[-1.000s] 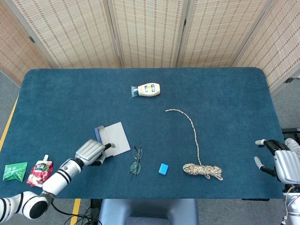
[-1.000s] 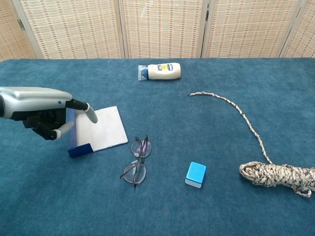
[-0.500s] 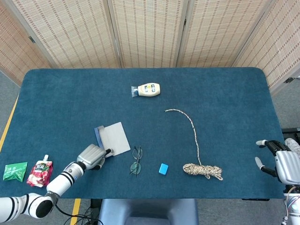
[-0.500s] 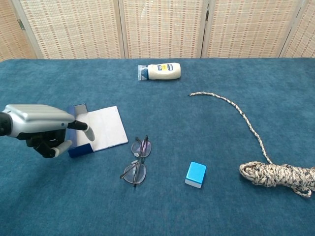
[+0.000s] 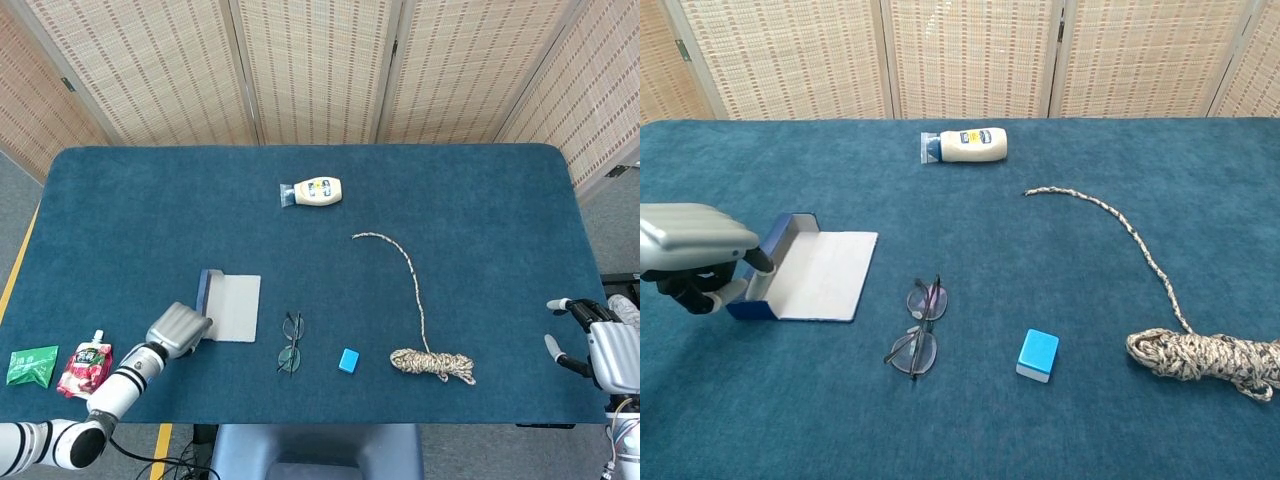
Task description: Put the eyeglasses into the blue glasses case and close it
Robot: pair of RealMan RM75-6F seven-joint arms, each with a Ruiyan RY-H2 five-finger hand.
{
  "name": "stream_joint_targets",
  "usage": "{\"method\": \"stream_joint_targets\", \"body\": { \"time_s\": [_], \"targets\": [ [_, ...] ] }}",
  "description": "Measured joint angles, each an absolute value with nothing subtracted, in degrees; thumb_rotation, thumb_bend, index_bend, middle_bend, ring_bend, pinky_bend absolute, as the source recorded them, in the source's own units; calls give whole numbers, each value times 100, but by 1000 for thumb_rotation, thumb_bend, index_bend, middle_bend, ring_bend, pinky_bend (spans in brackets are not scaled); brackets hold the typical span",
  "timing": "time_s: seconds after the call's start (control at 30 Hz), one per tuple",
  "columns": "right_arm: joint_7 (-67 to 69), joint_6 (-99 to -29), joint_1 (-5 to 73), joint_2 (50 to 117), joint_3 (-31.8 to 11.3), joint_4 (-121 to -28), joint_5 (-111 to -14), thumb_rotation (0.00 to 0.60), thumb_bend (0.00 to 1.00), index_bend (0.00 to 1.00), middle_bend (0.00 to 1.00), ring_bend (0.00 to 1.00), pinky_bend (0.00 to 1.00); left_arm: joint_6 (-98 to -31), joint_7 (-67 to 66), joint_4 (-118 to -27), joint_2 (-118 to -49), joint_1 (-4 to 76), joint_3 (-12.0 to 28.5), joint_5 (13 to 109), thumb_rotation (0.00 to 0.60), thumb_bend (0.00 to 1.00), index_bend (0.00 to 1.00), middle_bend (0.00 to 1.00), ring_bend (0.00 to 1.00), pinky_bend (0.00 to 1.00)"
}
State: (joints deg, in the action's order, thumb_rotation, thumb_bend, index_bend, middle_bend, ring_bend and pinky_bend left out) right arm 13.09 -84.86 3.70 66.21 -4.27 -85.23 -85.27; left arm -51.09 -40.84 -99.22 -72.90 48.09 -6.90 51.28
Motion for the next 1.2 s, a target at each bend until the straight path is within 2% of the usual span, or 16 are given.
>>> {"method": "stream_joint_targets", "body": {
  "time_s": [0.17,0.47,0.9,1.03,1.2],
  "targets": [
    [1338,-8513,359,6624,-430,-8505,-8538,600,335,329,403,300,314,-5388,-4644,-9733,-7324,4832,-740,4889,561,727,471,1000,1000,995],
    [1343,-8572,318,6599,-438,-8516,-8530,600,335,329,403,300,314,-5472,-5222,-9049,-7596,5025,-613,3853,565,726,413,1000,1000,994],
    [1318,-8607,289,6570,-442,-8562,-8537,600,335,329,403,305,314,-5429,-5145,-8235,-7949,5119,-331,3679,561,726,243,1000,1000,993],
    [1309,-8619,281,6561,-450,-8570,-8530,600,335,329,403,306,314,-5505,-4904,-8382,-7865,5060,-226,3807,553,726,293,1000,1000,992],
    [1300,-8576,291,6592,-443,-8552,-8521,600,335,329,403,307,314,-5631,-4628,-9067,-7508,4920,-214,4115,539,726,332,1000,1000,991]
  ]
}}
